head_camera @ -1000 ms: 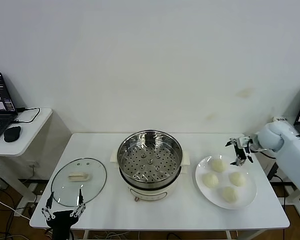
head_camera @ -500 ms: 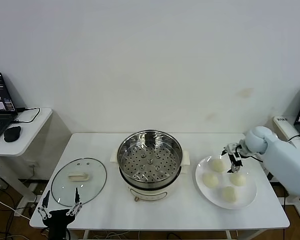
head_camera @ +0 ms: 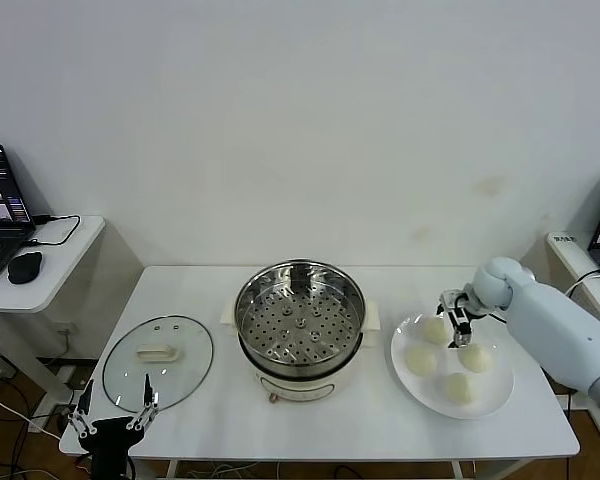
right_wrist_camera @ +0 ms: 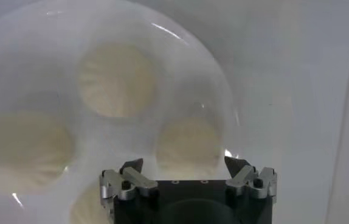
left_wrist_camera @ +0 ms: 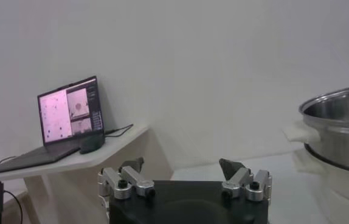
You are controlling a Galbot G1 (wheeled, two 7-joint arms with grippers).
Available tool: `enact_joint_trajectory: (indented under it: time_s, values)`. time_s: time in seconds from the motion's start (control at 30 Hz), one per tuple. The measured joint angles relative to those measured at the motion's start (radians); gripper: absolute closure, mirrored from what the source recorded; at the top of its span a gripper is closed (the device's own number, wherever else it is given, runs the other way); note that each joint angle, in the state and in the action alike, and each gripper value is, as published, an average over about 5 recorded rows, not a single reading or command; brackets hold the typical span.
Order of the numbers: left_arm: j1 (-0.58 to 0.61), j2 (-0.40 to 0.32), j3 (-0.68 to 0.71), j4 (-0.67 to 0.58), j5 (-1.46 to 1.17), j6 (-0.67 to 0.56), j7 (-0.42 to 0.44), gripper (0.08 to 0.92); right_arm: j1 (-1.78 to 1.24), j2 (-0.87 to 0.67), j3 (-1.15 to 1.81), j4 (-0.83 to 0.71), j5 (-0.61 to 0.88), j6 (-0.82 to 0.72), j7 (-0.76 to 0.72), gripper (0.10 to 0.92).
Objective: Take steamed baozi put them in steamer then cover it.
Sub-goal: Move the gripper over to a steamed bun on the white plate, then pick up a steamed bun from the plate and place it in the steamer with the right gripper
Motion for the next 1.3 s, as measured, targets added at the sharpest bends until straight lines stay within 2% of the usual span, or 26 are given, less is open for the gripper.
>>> enact_joint_trajectory:
  time_s: [0.43, 0.97, 1.3]
  values:
    - [0.005, -0.002, 0.001, -0.013, 0.003, -0.006, -0.001, 0.177, 0.003, 0.010, -0.004, -0.011, 0.003, -0.003, 0.011, 0.358]
    - [0.011, 0.004, 0.007, -0.028, 0.006, -0.021, -0.004, 0.177, 0.069, -0.052, -0.067, 0.073, 0.092, -0.010, 0.007, 0.388]
    - [0.003, 0.010, 0.004, -0.030, 0.002, -0.021, -0.004, 0.177, 0.178, -0.134, -0.149, 0.189, 0.189, -0.017, -0.010, 0.405]
